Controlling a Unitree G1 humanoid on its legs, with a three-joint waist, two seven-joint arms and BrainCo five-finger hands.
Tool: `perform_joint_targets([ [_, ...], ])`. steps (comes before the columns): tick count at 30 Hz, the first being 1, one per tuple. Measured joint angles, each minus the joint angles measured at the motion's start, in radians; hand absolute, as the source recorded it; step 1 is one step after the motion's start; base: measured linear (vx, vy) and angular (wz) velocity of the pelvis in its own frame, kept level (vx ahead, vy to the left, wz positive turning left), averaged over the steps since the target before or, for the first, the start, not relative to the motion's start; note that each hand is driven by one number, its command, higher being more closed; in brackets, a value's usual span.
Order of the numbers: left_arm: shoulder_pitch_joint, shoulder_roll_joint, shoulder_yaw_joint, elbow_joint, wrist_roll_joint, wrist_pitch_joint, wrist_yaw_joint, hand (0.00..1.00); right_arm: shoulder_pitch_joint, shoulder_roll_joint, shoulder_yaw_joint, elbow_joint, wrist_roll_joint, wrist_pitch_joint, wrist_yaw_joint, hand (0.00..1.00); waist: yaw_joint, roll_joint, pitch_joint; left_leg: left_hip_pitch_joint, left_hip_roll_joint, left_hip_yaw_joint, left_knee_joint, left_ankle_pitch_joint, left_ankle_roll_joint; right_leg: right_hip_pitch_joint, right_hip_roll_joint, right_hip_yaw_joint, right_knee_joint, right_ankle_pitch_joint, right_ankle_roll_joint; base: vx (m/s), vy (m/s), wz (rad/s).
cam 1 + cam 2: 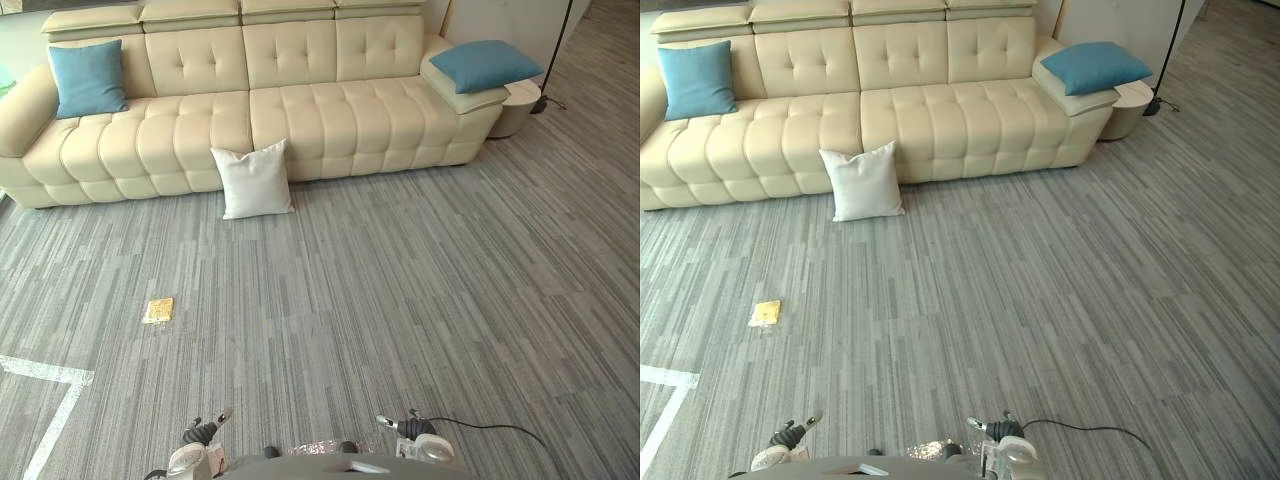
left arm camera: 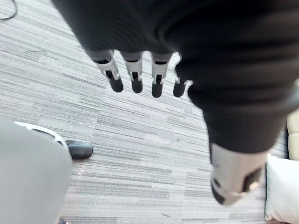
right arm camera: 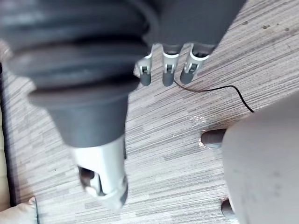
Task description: Pick up cushions and gather them together orderly.
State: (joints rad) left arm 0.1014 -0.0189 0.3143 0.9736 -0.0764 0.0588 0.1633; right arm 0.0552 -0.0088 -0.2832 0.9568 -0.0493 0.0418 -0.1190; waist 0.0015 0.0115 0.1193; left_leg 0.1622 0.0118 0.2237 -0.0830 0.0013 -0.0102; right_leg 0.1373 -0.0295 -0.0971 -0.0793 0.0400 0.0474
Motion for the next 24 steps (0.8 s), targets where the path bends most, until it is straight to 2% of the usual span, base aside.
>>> perform_joint_targets([
  [4, 0.000, -0.018, 0.039, 0.000, 0.000, 0.000, 0.005, 0.00, 0.005, 0.007, -0.043, 0.000, 0.026, 0.005, -0.003, 0.00, 0.006, 0.001, -0.003, -0.001, 0.001, 0.003, -0.001, 0.000, 0.000, 0.001, 0.000, 0.000, 0.000, -0.001, 0.000, 0.00, 0.000, 0.00],
  [12, 0.000, -0.021, 0.039, -0.002, -0.001, 0.001, 0.005, 0.00, 0.022, 0.017, -0.076, 0.001, 0.061, 0.007, -0.023, 0.00, 0.024, -0.006, -0.022, 0.001, 0.002, 0.006, -0.001, -0.003, -0.004, 0.003, 0.000, 0.000, 0.000, -0.003, 0.003, 0.00, 0.000, 0.00],
  [24, 0.000, -0.010, -0.006, -0.002, -0.010, -0.001, -0.005, 0.00, 0.028, 0.020, -0.082, 0.002, 0.085, 0.009, -0.022, 0.00, 0.030, -0.014, -0.026, -0.003, 0.002, 0.001, -0.002, -0.003, -0.004, 0.006, 0.000, -0.006, -0.001, -0.004, 0.004, -0.02, -0.014, 0.00],
])
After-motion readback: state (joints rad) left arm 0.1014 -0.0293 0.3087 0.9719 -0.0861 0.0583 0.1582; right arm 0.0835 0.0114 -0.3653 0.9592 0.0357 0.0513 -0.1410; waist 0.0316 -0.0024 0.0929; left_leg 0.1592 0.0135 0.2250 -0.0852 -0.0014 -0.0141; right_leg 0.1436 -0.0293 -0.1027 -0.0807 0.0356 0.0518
